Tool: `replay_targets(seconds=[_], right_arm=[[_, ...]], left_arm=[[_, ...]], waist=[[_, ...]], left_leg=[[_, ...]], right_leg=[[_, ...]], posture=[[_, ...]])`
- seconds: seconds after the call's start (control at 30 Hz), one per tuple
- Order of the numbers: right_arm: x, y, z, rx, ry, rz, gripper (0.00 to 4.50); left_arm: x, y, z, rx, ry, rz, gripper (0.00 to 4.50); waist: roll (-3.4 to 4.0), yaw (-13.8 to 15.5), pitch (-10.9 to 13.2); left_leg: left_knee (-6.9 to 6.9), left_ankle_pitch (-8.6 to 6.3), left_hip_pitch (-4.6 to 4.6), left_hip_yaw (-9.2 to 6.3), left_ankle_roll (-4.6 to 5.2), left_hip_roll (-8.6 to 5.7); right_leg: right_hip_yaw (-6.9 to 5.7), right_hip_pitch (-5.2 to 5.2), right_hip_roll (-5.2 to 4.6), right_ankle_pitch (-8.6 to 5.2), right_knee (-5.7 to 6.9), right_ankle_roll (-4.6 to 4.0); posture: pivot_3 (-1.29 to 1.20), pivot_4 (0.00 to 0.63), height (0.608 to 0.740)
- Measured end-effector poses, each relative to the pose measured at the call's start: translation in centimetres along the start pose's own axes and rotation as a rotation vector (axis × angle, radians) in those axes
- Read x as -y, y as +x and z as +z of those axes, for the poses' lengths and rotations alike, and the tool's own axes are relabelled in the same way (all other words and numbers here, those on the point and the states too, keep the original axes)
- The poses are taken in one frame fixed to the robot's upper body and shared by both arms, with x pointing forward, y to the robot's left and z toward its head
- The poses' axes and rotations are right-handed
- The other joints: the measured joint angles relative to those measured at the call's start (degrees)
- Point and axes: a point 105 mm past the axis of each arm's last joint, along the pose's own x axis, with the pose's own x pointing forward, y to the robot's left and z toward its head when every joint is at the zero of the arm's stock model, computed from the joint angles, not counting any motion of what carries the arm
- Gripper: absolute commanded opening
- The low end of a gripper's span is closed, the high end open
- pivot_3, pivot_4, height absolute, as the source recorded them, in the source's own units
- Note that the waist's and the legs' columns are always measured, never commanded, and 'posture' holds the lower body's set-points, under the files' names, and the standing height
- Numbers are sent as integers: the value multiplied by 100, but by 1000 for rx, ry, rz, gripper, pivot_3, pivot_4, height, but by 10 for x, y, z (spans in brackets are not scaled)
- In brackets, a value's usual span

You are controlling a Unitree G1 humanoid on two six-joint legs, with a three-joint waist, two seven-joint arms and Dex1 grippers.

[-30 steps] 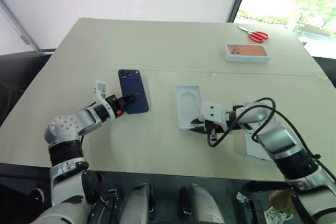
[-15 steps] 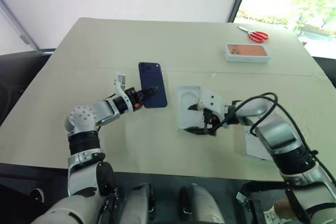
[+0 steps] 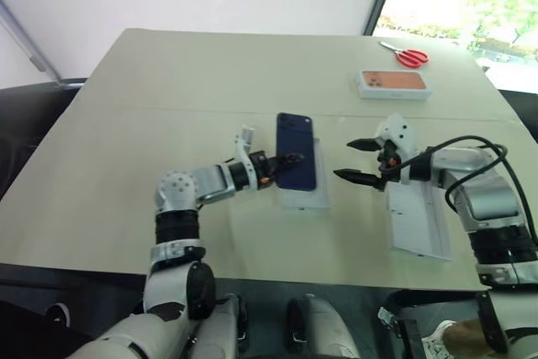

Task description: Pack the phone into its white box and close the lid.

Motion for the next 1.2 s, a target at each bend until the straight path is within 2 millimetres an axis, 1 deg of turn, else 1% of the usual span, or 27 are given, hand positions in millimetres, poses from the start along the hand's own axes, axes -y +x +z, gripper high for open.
replay_targets(seconds=[0.1,0.17,0.37,0.53,0.6,0.63,0.73,0.77,0.83,0.87,1.0,1.2], right_arm=[[-2,4,-1,-8,-18,-1,4254],[-1,4,-1,-8,-24,-10,4254],[-1,7,-2,-13,-34,-19,4254],[0,9,-3,-21,-44,-26,4254],[1,9,-3,-19,-45,-32,4309],[2,9,-3,-18,-45,-33,4309],[3,9,-4,-23,-46,-39,4309],[3,9,-4,-25,-45,-40,4309],[3,9,-4,-25,-45,-39,4309],[3,9,-4,-26,-46,-38,4309],[3,10,-4,-21,-41,-38,4309],[6,14,12,26,-42,-46,4309]], left_arm=[[0,7,-10,-35,-23,4,0],[0,10,-12,-34,-31,14,0],[-7,12,-7,6,-20,67,0],[-13,11,-8,11,-20,96,0],[-13,11,-8,10,-21,96,996],[-13,11,-8,11,-22,97,1351],[-15,12,-10,3,-36,97,2836],[-12,13,-10,3,-35,85,3372],[-8,15,-8,2,-25,73,4285],[-6,16,-7,2,-23,64,4446],[-6,15,-7,-4,-13,69,4446],[-5,13,-7,-21,10,74,4446]], waist=[[-1,1,0],[-1,6,1],[-1,34,1],[-2,46,1],[-2,47,1],[-2,47,1],[-2,47,1],[-2,46,1],[-1,46,1],[-1,46,0],[-1,25,0],[-1,19,0]], left_leg=[[6,2,1,0,-4,1],[7,3,1,-1,-4,1],[7,14,0,0,-24,0],[8,17,-1,0,-28,0],[9,17,-1,0,-29,0],[9,17,0,0,-29,0],[9,17,0,0,-29,0],[9,17,0,0,-29,0],[10,17,3,0,-28,0],[10,16,7,0,-27,0],[9,18,9,0,-31,2],[9,26,10,0,-43,3]], right_leg=[[0,0,3,-1,8,1],[0,0,3,-1,8,2],[0,0,3,-2,8,3],[0,0,3,-2,8,4],[0,0,3,-2,8,4],[0,0,3,-2,8,4],[0,0,3,-2,8,4],[0,1,4,-2,8,4],[0,5,4,-2,8,4],[0,9,4,-2,8,4],[0,9,7,-2,9,4],[1,9,8,-2,10,4]], posture=[[0,150,740],[0,150,740],[0,150,740],[0,150,740],[0,150,740],[0,150,740],[0,150,740],[0,150,740],[0,150,740],[0,150,740],[0,150,740],[0,150,740]])
